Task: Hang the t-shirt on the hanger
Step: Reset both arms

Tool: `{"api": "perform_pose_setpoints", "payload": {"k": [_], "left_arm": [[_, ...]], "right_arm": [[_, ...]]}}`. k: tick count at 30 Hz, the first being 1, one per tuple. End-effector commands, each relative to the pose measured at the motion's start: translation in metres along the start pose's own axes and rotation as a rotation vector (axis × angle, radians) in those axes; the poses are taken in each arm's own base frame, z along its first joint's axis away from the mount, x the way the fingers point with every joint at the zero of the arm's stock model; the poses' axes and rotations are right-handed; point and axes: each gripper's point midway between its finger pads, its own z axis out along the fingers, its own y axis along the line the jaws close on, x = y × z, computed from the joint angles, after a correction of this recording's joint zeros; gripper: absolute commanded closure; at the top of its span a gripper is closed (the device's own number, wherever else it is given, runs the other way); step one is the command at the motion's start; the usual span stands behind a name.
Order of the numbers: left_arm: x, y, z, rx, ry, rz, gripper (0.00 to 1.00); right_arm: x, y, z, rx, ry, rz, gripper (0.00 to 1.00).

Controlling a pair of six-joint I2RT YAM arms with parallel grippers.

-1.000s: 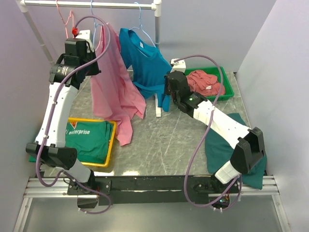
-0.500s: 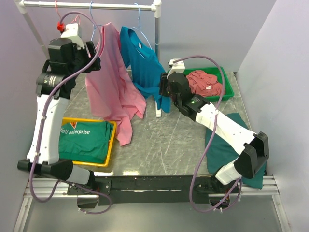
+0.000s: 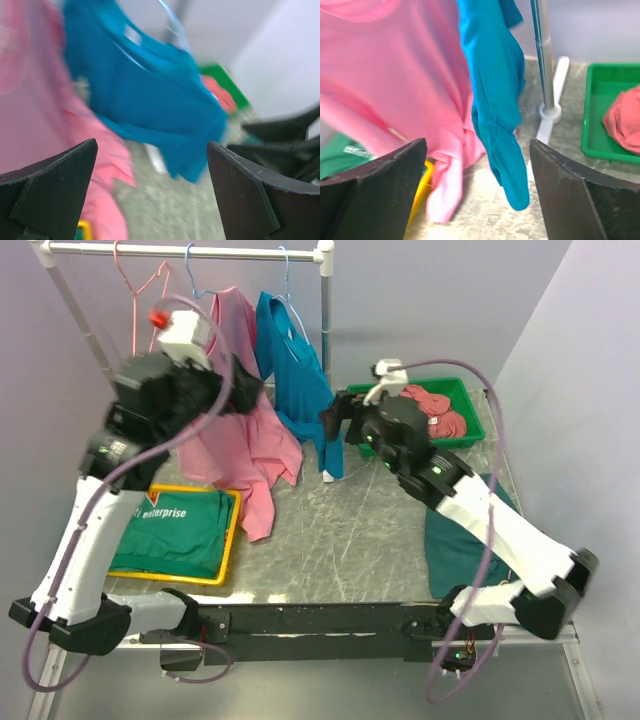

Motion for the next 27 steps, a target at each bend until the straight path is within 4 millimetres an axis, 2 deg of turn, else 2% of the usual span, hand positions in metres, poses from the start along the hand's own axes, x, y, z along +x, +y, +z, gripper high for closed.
{"api": "perform_pose_setpoints", "payload": {"k": [1, 2, 3, 4, 6, 7, 8, 9, 10, 11, 12, 13, 14, 15, 17, 18, 20, 21, 27], "left_arm": [[0.034, -0.041, 0.007, 0.09, 0.003, -0.058, 0.04], [0.04, -0.047, 0.003, 0.104, 0.007, -0.067, 0.04], [0.049, -0.051, 0.003, 0.102, 0.016, -0.081, 0.03], [0.069, -0.063, 0.003, 0.131, 0.046, -0.08, 0.03], [0.091, -0.071, 0.003, 0.139, 0.068, -0.099, 0.04], [0.123, -0.077, 0.004, 0.154, 0.126, -0.094, 0.03], [0.129, -0.082, 0.002, 0.177, 0.114, -0.108, 0.04], [0.16, -0.078, 0.004, 0.16, 0.164, -0.117, 0.04], [0.173, -0.084, -0.001, 0.182, 0.179, -0.124, 0.03], [0.179, -0.088, -0.001, 0.196, 0.168, -0.151, 0.04], [0.208, -0.082, -0.001, 0.183, 0.215, -0.144, 0.04], [0.218, -0.084, -0.002, 0.184, 0.225, -0.154, 0.03], [0.227, -0.083, -0.002, 0.171, 0.239, -0.182, 0.04], [0.245, -0.079, -0.003, 0.156, 0.265, -0.186, 0.03], [0.259, -0.072, -0.003, 0.101, 0.276, -0.215, 0.04], [0.271, -0.066, -0.004, 0.074, 0.289, -0.211, 0.04], [0.28, -0.062, -0.008, 0.056, 0.288, -0.214, 0.04], [0.29, -0.057, -0.01, 0.048, 0.298, -0.211, 0.03], [0.293, -0.046, -0.019, 0.051, 0.259, -0.217, 0.04]], "right_arm": [[-0.024, 0.0, -0.045, -0.053, -0.089, 0.074, 0.06], [-0.022, -0.003, -0.051, -0.049, -0.092, 0.083, 0.03], [-0.007, -0.009, -0.053, -0.039, -0.07, 0.084, 0.02], [-0.011, -0.012, -0.065, -0.045, -0.09, 0.113, 0.01], [0.008, -0.023, -0.077, -0.034, -0.08, 0.133, 0.0], [0.013, -0.027, -0.08, -0.028, -0.082, 0.159, 0.0], [0.019, -0.031, -0.084, -0.021, -0.08, 0.17, 0.0], [0.033, -0.04, -0.089, -0.007, -0.074, 0.178, 0.0], [0.039, -0.047, -0.092, 0.018, -0.078, 0.203, 0.0], [0.063, -0.055, -0.091, 0.04, -0.041, 0.204, 0.0], [0.063, -0.059, -0.098, 0.036, -0.063, 0.224, 0.0], [0.072, -0.063, -0.099, 0.045, -0.057, 0.239, 0.0], [0.093, -0.072, -0.097, 0.073, -0.026, 0.233, 0.0], [0.098, -0.076, -0.099, 0.083, -0.028, 0.241, 0.0], [0.119, -0.085, -0.099, 0.117, 0.007, 0.258, 0.0], [0.124, -0.087, -0.1, 0.124, 0.012, 0.267, 0.0], [0.135, -0.089, -0.101, 0.122, 0.027, 0.288, 0.0], [0.134, -0.086, -0.102, 0.107, 0.015, 0.309, 0.0], [0.147, -0.099, -0.105, 0.166, 0.035, 0.315, 0.0]]}}
